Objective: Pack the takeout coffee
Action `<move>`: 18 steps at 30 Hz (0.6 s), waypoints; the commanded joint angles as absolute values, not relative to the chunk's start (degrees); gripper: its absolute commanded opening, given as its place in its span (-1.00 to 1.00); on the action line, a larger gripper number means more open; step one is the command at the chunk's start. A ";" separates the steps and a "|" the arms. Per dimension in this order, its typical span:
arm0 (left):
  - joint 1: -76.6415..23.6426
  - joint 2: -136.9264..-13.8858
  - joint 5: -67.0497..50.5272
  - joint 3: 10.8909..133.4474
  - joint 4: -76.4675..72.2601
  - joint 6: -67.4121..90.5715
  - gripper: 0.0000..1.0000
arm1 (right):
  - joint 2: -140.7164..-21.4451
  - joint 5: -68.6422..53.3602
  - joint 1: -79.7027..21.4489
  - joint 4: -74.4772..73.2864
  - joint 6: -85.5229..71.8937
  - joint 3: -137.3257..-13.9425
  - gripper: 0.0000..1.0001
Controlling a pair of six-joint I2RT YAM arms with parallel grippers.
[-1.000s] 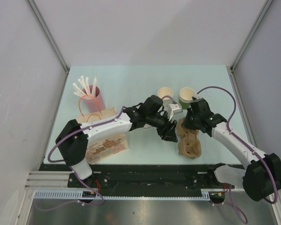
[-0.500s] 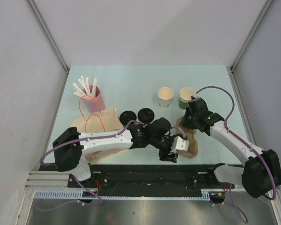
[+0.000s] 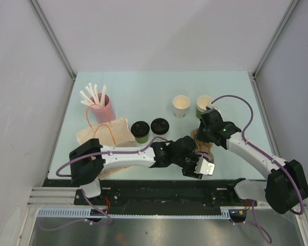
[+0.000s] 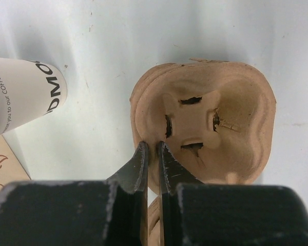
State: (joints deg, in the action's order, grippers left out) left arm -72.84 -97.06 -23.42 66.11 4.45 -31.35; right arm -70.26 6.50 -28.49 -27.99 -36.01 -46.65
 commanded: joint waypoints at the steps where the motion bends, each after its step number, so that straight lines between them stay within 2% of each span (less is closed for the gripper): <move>1: -72.77 -98.61 -21.37 66.62 1.85 -35.15 0.23 | -70.22 8.96 -29.09 -28.56 -36.74 -49.39 -1.00; 8: -72.86 -98.44 -18.55 65.22 1.85 -40.07 0.23 | -71.28 8.35 -29.18 -29.09 -35.68 -51.59 -1.00; 11: -72.77 -98.53 -17.49 64.69 2.63 -41.04 0.14 | -71.46 8.09 -29.35 -28.74 -35.42 -51.68 -1.00; 18: -72.86 -100.10 -15.65 65.12 5.01 -43.77 0.14 | -71.02 7.73 -29.53 -28.83 -35.25 -52.03 -1.00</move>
